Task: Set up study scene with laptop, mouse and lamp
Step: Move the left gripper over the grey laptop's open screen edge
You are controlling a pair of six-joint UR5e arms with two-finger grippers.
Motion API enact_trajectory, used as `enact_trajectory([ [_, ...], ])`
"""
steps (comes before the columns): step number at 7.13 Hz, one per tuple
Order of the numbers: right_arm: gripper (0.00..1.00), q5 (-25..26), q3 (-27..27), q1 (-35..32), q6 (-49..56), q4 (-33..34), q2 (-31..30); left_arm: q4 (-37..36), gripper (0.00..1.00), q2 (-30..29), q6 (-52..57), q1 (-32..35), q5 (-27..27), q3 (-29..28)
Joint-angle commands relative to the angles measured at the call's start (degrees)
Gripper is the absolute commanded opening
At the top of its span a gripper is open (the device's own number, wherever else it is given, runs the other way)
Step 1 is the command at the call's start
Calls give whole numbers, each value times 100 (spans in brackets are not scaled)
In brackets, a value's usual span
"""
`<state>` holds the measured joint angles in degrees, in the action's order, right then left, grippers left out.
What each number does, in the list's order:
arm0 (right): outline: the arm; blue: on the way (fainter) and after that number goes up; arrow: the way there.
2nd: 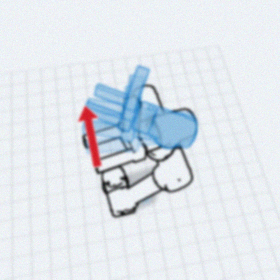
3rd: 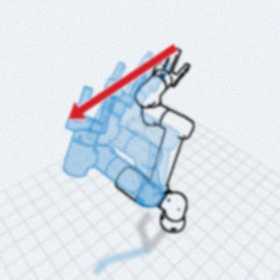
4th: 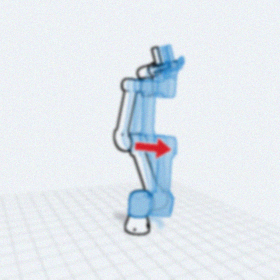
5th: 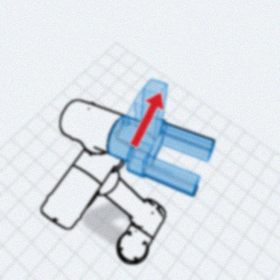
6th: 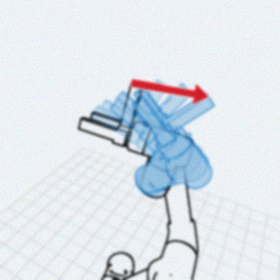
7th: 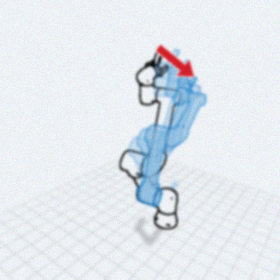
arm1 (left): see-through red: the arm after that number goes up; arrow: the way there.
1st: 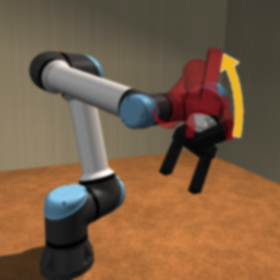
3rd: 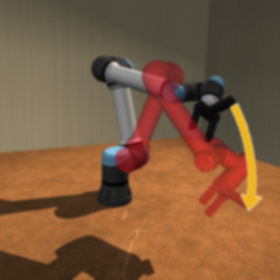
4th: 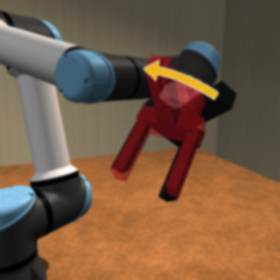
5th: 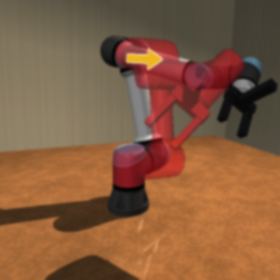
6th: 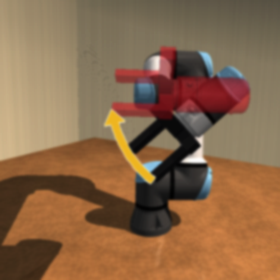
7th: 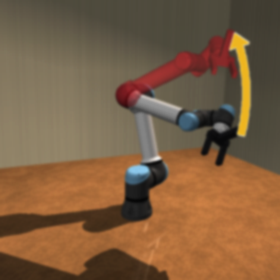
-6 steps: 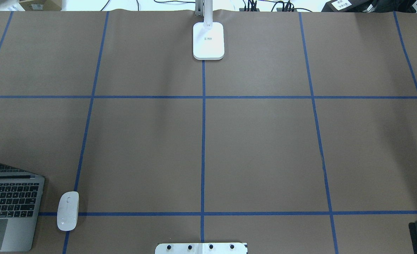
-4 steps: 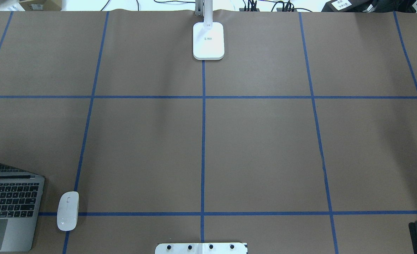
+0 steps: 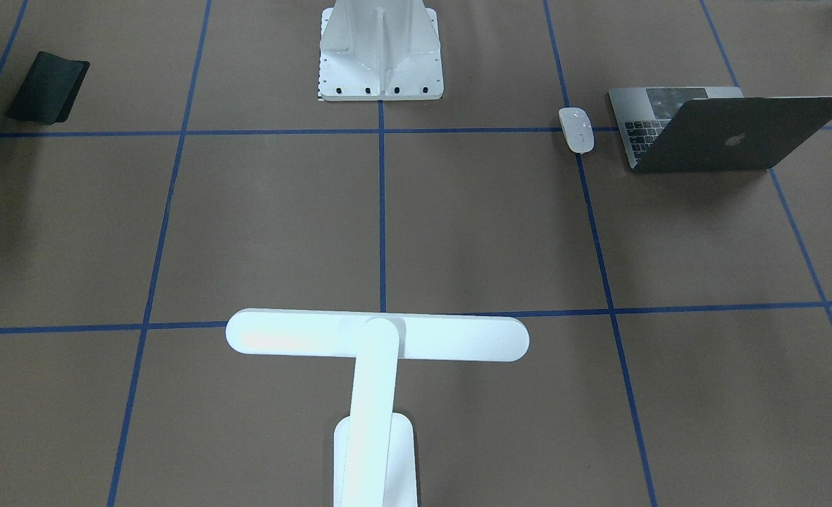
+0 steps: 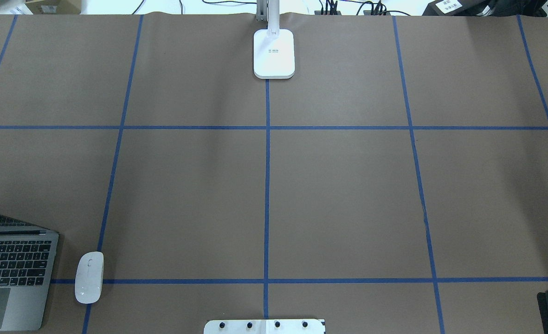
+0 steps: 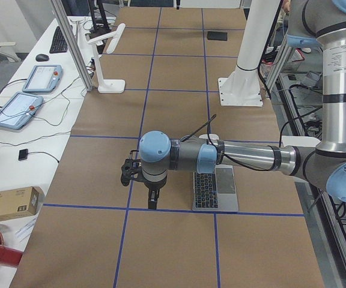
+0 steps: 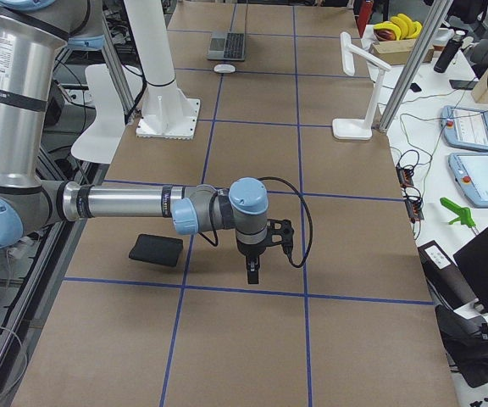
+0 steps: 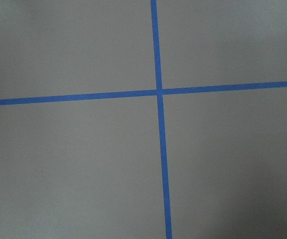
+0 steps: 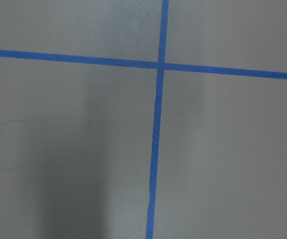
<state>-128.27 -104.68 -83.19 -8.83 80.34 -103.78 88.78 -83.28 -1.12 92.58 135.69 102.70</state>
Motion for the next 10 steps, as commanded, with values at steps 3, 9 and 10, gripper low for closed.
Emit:
enact_trajectory([
  [3, 100, 101, -52, 242, 4, -18, -37, -292, 100, 1065, -1038, 58, 27, 1144],
  [9, 100, -144, -220, 251, -22, -219, -361, -195, 100, 1710, -2845, 155, 89, 1587],
  [10, 100, -250, -220, 251, -39, -299, -467, -195, 100, 1710, -3302, 146, 202, 1622],
])
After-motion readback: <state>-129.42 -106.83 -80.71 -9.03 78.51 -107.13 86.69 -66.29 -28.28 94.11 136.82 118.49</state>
